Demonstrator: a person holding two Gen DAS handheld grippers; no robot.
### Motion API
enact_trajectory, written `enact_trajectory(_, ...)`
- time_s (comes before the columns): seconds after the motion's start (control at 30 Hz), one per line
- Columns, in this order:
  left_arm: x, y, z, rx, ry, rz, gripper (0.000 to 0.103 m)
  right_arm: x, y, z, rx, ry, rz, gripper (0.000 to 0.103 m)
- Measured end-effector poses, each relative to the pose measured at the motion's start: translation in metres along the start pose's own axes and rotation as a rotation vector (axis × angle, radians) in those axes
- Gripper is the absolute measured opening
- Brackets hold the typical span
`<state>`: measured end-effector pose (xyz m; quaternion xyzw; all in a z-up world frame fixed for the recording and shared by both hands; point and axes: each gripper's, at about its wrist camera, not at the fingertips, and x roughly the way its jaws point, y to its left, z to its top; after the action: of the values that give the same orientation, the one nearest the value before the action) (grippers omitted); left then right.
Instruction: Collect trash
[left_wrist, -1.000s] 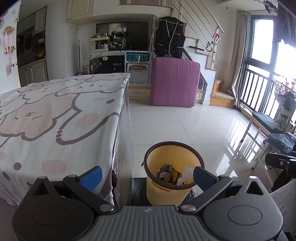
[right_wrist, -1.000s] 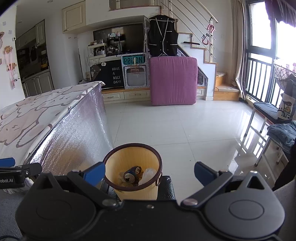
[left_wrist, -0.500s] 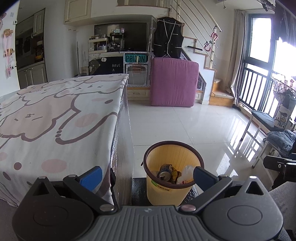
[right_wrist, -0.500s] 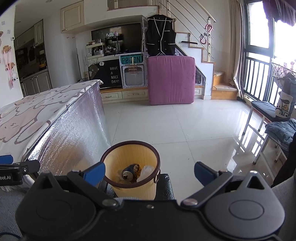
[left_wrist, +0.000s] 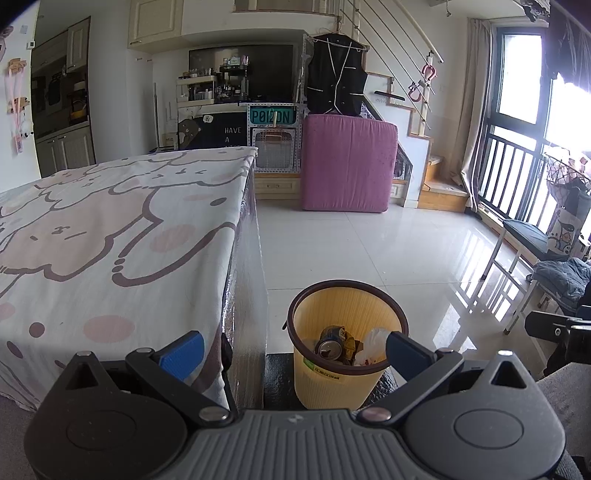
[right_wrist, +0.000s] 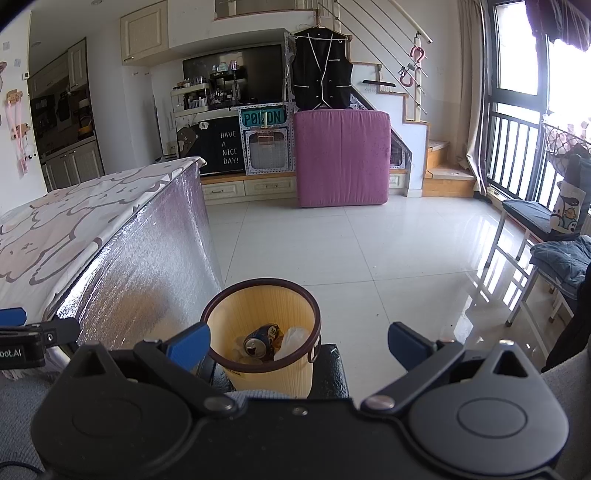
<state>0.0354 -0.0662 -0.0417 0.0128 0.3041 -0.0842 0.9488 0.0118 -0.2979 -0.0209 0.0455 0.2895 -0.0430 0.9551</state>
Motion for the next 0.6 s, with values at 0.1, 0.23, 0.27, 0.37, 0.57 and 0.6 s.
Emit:
enact_trajectory(0.1, 0.0, 0.0, 0.0002, 0.001, 0.001, 0.0, 0.103, 0.0001, 0.0003, 0.0004, 0.001, 0.0, 0.0, 0.103)
enact_trajectory(0.23, 0.0, 0.0, 0.0001, 0.0, 0.0, 0.0, 0.103, 0.0005, 0.0011, -0.0013, 0.001, 0.001, 0.001, 0.103)
enact_trajectory(0.27, 0.0, 0.0, 0.0001, 0.001, 0.0, 0.001, 0.103, 0.0006, 0.001, -0.0008, 0.001, 0.0, 0.0, 0.103)
enact_trajectory(0.37, 0.0, 0.0006, -0.0001, 0.001, 0.0, 0.001, 0.103, 0.0005, 0.001, -0.0006, 0.001, 0.0, 0.0, 0.103)
enact_trajectory(0.57, 0.0001, 0.0006, -0.0004, 0.001, -0.001, 0.002, 0.103, 0.0003, 0.0004, -0.0003, 0.001, 0.0, 0.0, 0.103)
enact_trajectory(0.6, -0.0001, 0.0006, -0.0001, 0.001, -0.001, 0.002, 0.103, 0.0003, 0.0003, -0.0003, 0.001, 0.001, 0.001, 0.103)
